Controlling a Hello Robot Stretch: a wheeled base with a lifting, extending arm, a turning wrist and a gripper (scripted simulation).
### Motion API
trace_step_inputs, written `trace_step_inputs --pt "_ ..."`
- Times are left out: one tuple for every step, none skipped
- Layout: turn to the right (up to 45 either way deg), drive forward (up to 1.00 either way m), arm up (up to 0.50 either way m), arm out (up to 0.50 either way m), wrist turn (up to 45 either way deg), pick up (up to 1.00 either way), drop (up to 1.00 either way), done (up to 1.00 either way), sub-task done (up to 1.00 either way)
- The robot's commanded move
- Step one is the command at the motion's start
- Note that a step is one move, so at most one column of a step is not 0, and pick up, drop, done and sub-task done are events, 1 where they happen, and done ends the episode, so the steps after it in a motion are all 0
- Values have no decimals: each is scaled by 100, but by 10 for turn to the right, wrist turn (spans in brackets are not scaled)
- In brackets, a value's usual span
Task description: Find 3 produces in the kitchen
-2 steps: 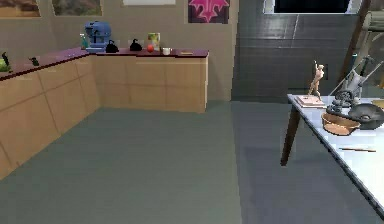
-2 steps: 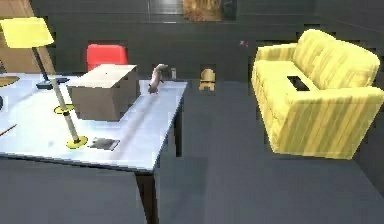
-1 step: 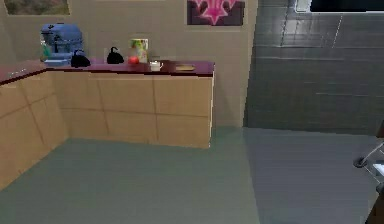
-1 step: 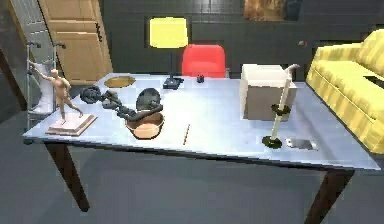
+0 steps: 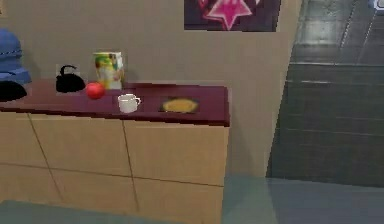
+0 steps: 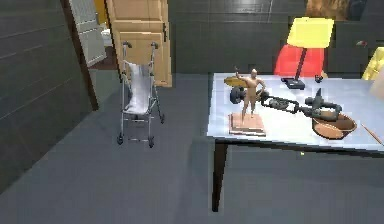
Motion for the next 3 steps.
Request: trace_step_inputs --pt "30 0 0 0 0 0 0 0 0" --pt "0 50 0 0 0 0 0 0 0" --pt "-390 0 0 0 0 0 0 0 0"
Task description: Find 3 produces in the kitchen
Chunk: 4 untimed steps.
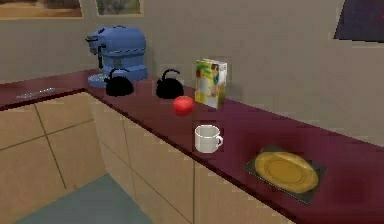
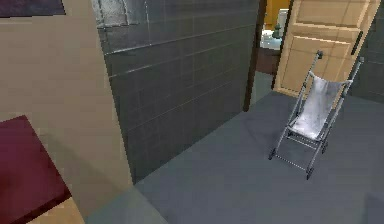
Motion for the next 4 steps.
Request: trace_step_inputs --pt "0 0 0 0 0 0 0 0 100" --pt "-450 0 0 0 0 0 0 0 0" --pt "0 100 0 0 0 0 0 0 0" --pt "-30 0 0 0 0 0 0 0 0"
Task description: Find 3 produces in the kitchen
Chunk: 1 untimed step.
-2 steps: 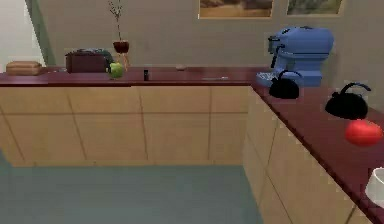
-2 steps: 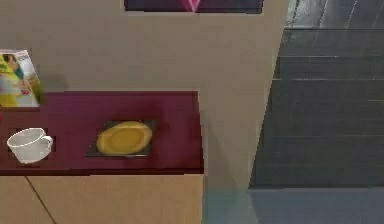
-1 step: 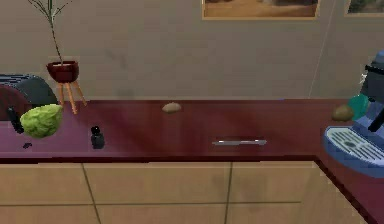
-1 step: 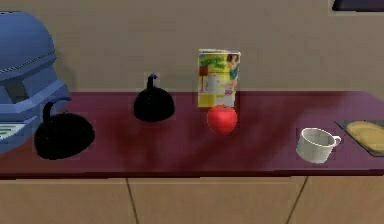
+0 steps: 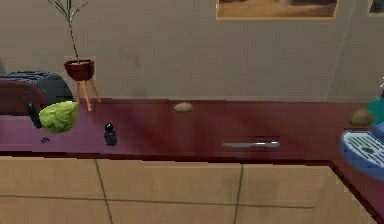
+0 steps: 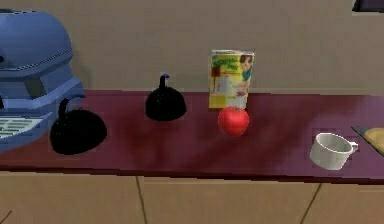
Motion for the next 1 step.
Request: trace_step_inputs --pt "0 15 0 0 0 0 0 0 0"
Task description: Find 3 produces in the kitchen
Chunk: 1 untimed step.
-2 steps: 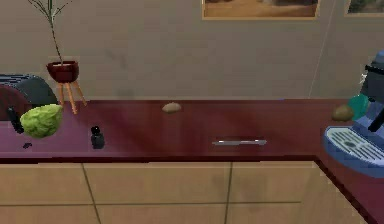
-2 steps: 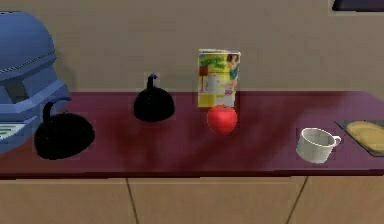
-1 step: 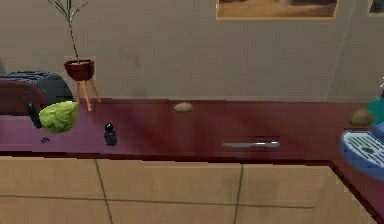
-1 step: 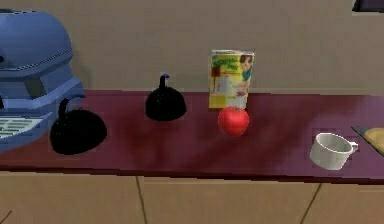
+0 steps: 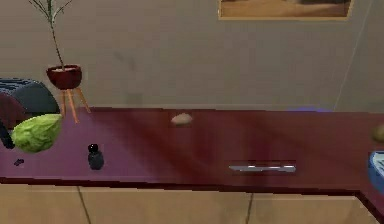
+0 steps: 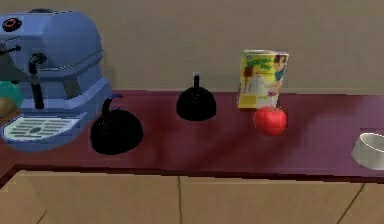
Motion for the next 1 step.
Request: trace_step_inputs --pt "0 0 0 0 0 0 0 0 100"
